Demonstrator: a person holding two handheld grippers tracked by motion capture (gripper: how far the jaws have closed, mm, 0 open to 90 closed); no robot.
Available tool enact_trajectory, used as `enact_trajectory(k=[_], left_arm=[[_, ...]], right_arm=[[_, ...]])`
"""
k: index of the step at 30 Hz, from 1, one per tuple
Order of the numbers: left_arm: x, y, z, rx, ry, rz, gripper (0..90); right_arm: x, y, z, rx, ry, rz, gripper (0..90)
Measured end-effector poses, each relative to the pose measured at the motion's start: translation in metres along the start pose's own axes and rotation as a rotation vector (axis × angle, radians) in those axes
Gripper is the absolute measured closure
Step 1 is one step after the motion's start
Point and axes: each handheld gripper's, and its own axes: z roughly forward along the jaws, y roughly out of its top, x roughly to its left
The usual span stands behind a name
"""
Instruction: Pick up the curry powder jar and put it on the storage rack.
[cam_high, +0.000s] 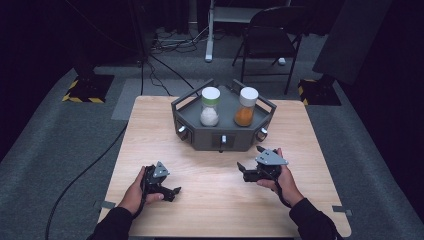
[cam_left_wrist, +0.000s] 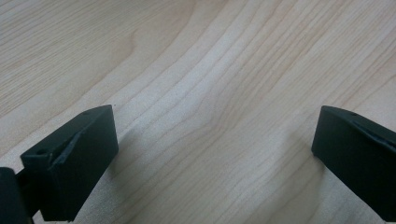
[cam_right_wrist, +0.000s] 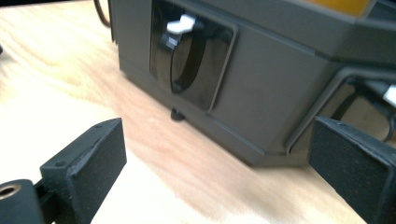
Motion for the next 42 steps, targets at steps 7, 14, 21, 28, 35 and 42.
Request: enact_trajectory(k=[7, 14, 21, 28, 35, 42], left_arm=[[0.0, 0.0, 0.0, 0.0, 0.0, 0.0, 0.3], [0.0, 0.0, 0.0, 0.0, 0.0, 0.0, 0.3], [0.0, 0.0, 0.0, 0.0, 0.0, 0.0, 0.3], [0.0, 0.0, 0.0, 0.0, 0.0, 0.0, 0.3], [0.0, 0.0, 0.0, 0.0, 0.001, 0.0, 0.3], [0.0, 0.0, 0.0, 0.001, 0.0, 0.0, 0.3]], right_arm=[[-0.004, -0.008, -0.006, 0.047, 0.042, -0.019, 4.1], [-0.011, -0.013, -0.011, 0.094, 0.085, -0.034, 2.7], [-0.021, -0.019, -0.018, 0.137, 0.112, -0.04, 2.7], [-0.028, -0.03, -0.023, 0.192, 0.104, -0.058, 2.7], [-0.038, -0.039, -0.03, 0.214, 0.101, -0.028, 2.7], [-0.052, -0.046, -0.036, 0.227, 0.12, 0.004, 2.7]])
